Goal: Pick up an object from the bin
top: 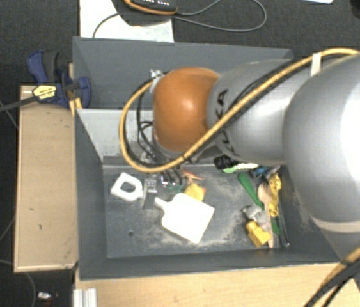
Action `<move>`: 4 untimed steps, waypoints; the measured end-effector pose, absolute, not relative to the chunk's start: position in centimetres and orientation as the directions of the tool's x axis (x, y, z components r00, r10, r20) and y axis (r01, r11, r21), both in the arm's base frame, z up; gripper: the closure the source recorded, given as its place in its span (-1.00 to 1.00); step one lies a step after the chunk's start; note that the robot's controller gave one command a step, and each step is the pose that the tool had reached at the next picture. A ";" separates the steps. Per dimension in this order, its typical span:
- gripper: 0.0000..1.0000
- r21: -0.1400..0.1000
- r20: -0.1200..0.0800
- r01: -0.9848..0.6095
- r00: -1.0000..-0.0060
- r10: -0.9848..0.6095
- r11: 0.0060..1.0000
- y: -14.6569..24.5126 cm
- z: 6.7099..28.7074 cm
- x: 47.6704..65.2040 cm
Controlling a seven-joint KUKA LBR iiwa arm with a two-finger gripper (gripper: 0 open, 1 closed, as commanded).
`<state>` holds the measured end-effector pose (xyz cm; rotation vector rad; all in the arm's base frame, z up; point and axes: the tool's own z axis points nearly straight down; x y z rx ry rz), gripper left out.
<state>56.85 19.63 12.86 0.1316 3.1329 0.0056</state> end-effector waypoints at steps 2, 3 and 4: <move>-1.00 0.002 -0.002 0.305 -0.952 0.305 0.952 18.7 10.8 55.7; -1.00 0.007 -0.005 0.356 -0.935 0.356 0.935 19.2 6.8 55.6; 1.00 0.007 -0.006 0.364 -0.931 0.364 0.931 19.2 7.0 55.4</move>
Offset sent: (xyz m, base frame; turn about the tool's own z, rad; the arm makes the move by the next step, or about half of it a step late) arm -0.0125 -0.0096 -0.0216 0.2287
